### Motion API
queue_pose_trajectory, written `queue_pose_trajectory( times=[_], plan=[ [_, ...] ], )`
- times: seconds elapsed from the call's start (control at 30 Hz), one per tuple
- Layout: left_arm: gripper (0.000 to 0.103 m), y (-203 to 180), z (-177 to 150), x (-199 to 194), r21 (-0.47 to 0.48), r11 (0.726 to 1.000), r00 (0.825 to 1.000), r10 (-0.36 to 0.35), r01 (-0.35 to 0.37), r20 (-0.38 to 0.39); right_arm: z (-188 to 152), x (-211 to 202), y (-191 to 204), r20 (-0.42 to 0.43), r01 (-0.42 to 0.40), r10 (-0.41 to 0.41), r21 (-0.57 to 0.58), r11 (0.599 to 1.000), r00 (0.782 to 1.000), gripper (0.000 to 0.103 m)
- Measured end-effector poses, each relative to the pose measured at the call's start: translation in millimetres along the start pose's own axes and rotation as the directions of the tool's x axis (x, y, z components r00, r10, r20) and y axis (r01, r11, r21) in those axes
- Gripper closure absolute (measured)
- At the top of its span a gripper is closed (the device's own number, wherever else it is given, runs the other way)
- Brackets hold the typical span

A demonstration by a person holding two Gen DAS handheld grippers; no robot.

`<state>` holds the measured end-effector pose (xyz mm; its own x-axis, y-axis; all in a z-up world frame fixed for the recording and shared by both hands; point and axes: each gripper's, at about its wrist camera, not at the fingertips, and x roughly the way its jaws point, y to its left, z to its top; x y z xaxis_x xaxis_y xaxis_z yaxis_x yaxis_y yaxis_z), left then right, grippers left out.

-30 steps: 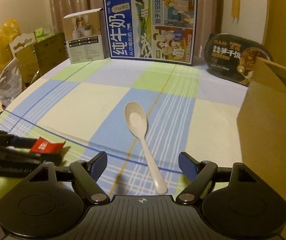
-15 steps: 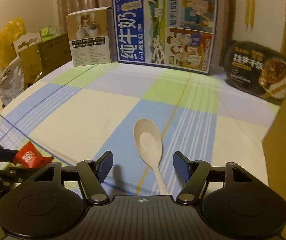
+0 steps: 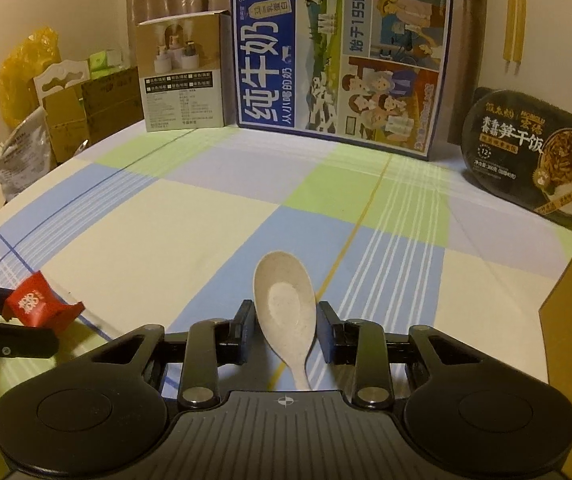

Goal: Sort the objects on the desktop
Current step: 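Grasp the red candy packet with the left tool while the right grasps the white spoon, then carry the red candy packet and white spoon over the cardboard box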

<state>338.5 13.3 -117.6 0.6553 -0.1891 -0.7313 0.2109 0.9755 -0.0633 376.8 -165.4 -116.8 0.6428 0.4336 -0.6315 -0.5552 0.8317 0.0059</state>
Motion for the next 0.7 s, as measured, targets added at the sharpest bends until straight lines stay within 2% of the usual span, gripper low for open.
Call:
queue_pose_trajectory(
  times=[0.2, 0.33, 0.7],
  plan=[
    [0.067, -5.9, -0.8, 0.9, 0.016, 1.0, 1.0, -0.009, 0.009, -0.006, -3.9, -12.8, 14.3, -0.048, -0.011, 0.011, -0.006, 1.0, 0.999, 0.074],
    [0.067, -8.7, -1.8, -0.7, 0.026, 1.0, 1.0, -0.016, 0.017, -0.01, -3.7, -28.2, 18.6, -0.067, -0.023, 0.027, 0.053, 0.998, 0.997, 0.074],
    [0.067, -22.3, -15.2, -29.3, 0.045, 0.996, 0.997, -0.072, 0.072, -0.003, -17.3, -107.4, 30.0, -0.036, -0.031, 0.039, 0.208, 0.978, 0.999, 0.074]
  ],
)
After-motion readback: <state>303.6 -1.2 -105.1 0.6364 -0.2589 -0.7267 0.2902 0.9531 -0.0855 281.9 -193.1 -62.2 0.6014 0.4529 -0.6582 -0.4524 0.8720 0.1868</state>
